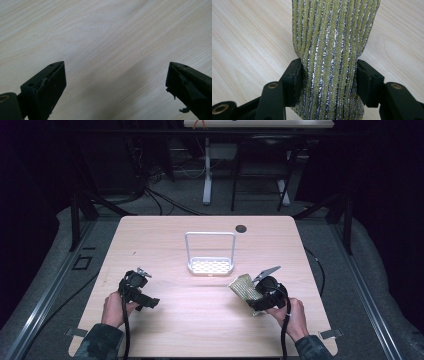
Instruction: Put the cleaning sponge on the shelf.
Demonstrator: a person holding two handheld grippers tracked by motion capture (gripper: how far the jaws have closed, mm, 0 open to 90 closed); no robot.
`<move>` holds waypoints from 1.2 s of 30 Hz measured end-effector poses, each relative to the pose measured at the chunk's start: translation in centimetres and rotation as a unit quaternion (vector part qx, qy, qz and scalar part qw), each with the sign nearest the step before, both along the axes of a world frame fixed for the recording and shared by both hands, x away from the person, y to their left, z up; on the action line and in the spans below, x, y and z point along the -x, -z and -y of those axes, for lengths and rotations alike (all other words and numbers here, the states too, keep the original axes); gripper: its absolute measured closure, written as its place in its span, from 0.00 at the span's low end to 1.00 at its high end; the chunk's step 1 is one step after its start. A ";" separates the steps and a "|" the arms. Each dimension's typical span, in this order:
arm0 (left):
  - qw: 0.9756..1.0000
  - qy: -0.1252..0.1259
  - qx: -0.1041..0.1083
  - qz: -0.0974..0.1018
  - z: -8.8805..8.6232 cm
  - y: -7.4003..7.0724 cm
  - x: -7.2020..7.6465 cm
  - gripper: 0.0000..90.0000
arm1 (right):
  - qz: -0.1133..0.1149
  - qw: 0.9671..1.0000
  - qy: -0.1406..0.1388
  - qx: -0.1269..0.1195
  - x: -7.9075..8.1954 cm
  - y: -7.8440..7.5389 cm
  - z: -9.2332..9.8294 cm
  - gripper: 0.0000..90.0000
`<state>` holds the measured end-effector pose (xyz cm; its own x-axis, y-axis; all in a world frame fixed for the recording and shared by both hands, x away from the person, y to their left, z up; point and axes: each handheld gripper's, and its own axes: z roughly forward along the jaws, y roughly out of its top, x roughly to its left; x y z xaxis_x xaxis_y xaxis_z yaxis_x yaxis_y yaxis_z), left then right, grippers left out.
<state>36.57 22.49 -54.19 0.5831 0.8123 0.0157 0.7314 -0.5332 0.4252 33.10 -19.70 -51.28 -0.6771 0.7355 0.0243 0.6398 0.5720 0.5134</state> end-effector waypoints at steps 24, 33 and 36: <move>1.000 0.000 0.001 0.000 -0.1 -0.1 0.0 0.03 | 0.005 1.000 -0.019 -0.003 -1.0 -0.5 -2.4 0.49; 1.000 -0.001 0.001 0.000 -0.1 -0.1 0.1 0.03 | 0.007 1.000 -0.019 -0.007 -1.4 -0.5 -3.0 0.49; 1.000 0.000 0.001 0.000 -0.1 -0.1 0.1 0.03 | 0.008 1.000 -0.019 -0.007 -1.5 -0.6 -3.2 0.49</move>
<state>36.50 22.55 -54.13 0.5830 0.8124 0.0134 0.7318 -0.5322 0.4256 34.59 -16.49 -50.69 -0.7047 0.7091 0.0240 0.6100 0.5882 0.5310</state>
